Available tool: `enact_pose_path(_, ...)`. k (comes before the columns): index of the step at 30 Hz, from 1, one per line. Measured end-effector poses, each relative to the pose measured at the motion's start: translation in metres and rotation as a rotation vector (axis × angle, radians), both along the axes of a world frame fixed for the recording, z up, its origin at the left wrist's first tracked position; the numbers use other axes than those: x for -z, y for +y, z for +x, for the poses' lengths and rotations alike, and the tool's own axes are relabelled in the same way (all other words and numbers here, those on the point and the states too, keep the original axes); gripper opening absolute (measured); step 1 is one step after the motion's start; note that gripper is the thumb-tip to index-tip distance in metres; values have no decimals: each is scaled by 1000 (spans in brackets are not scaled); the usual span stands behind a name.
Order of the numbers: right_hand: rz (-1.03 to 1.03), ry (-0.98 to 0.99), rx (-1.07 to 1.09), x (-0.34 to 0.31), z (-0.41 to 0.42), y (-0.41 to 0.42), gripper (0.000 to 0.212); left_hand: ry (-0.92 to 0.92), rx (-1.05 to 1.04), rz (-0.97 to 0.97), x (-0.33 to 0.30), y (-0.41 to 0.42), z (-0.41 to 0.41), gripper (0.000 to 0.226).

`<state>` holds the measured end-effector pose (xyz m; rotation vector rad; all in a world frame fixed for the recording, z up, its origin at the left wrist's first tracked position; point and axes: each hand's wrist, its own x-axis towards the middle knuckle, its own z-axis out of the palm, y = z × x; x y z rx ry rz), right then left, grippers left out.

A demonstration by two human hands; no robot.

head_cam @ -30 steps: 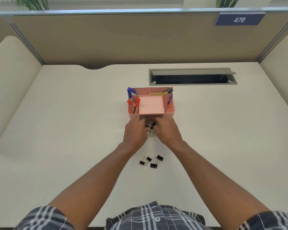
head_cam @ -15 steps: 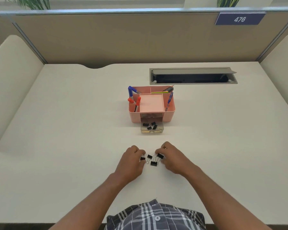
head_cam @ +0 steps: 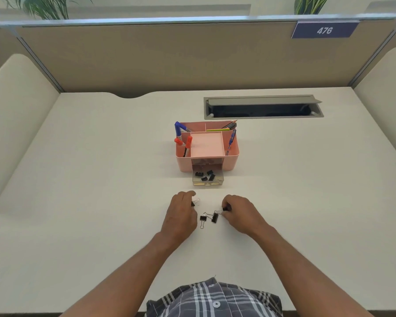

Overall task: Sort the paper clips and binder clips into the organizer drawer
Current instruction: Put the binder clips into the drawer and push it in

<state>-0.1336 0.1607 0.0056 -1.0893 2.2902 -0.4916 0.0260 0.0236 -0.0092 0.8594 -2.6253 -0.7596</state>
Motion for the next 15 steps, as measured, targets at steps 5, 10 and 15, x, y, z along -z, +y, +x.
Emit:
enact_pose_path(5,-131,-75,58,-21,-13,-12,8,132,-17,9,-19,-11,-16,43)
enact_pose_path(10,-289,-167,311,-30,-22,-32,12,149,-6,11,-33,-24,-35,35)
enact_pose_path(15,-302,-43,334,-31,-26,-61,15,101,-19,8,-39,-33,-61,44)
